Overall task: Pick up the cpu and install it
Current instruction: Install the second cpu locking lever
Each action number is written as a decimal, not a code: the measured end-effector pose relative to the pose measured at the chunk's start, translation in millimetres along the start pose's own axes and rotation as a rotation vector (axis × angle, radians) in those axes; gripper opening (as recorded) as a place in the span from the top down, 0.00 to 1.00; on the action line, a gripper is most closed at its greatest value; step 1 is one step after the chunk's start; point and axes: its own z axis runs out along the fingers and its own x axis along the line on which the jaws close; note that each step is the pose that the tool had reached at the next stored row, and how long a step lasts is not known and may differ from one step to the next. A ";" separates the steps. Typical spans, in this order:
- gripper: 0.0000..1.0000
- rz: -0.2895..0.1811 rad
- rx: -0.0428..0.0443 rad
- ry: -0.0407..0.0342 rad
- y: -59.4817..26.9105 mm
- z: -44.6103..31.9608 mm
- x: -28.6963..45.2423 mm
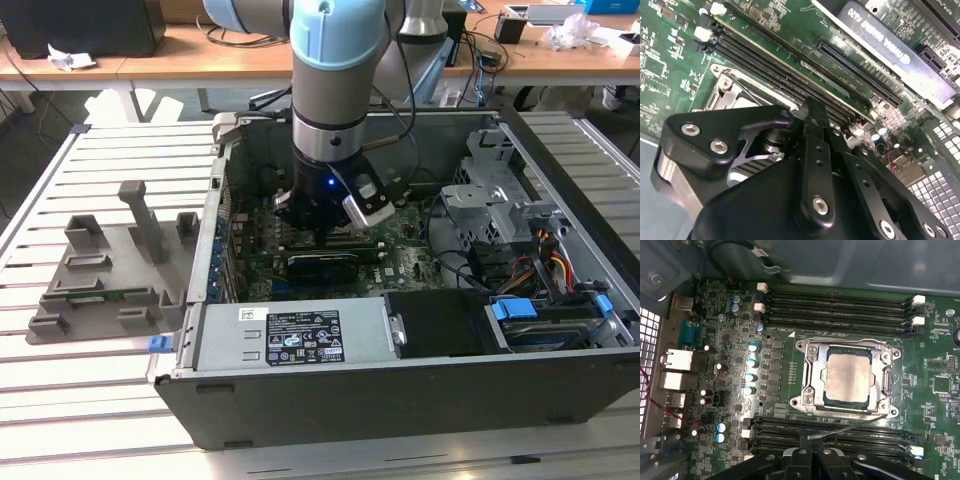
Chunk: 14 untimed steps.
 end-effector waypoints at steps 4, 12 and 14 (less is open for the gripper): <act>0.89 0.000 0.0012 -0.0020 -4.6 -1.0 -0.4; 0.89 0.002 -0.0010 0.0165 -9.4 -0.9 -49.9; 0.89 0.003 -0.0017 0.0234 -9.8 0.2 -61.3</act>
